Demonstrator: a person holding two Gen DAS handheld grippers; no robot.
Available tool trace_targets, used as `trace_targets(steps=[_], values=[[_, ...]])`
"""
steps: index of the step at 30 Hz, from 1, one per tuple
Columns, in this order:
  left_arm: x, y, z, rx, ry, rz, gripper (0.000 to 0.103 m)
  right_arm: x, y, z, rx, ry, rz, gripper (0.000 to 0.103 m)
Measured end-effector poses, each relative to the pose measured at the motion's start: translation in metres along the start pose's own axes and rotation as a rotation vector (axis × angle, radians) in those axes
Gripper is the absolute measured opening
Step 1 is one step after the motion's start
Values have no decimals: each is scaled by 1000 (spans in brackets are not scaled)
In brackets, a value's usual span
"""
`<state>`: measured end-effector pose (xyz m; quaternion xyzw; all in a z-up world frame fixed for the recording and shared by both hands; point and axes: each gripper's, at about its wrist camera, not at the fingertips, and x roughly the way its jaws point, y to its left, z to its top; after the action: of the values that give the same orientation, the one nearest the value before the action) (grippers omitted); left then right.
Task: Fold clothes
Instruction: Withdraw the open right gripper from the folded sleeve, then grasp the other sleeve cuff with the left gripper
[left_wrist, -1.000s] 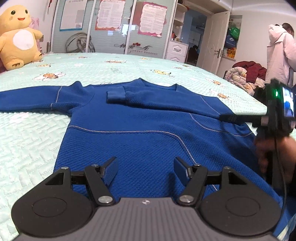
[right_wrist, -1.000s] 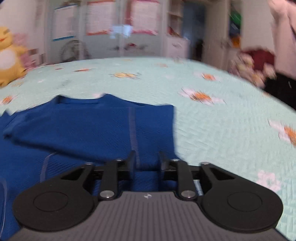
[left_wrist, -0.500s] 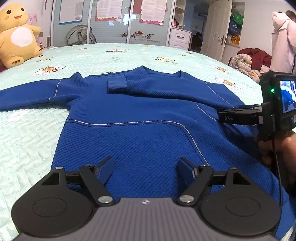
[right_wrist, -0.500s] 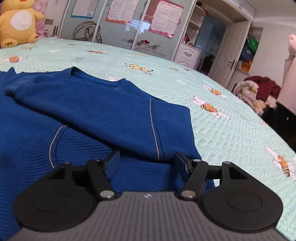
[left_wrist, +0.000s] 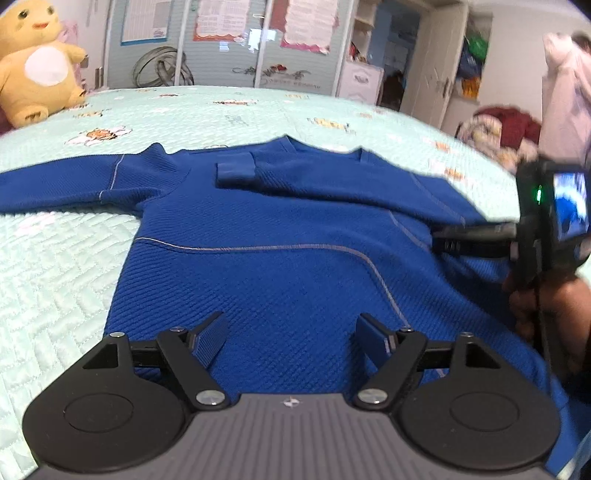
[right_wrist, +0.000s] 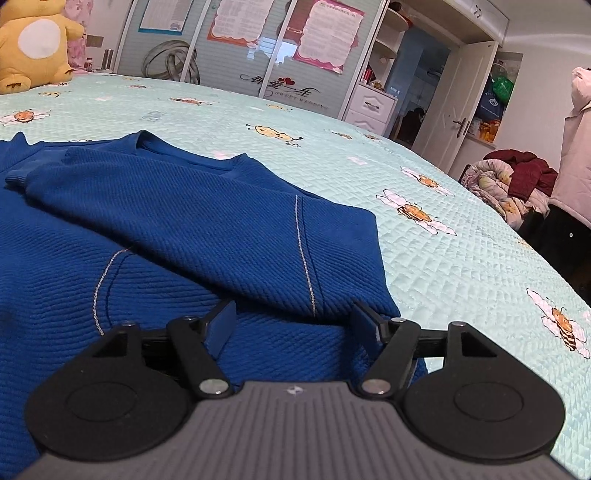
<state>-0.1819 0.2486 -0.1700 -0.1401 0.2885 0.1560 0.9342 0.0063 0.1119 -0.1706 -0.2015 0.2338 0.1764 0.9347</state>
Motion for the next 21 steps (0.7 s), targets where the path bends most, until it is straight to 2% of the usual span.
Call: trace_targets(steps=[4,7,14,18,21], values=[[-20,31,10,-144,-122,-19,80,1,0,0,1,0,-2,71],[-33,63,20,-258,-202,49,80,1,-1,0,5,1,-1,71],[-31,170,46,-620,-255,161,80,2,-4,0,23,3,10,72],[-29,253,59,-885,-316,149,80,4,-8,-1,48,7,28,72],[-20,313,67,-1041,-309,182,79,5,-12,0,69,12,42,72]])
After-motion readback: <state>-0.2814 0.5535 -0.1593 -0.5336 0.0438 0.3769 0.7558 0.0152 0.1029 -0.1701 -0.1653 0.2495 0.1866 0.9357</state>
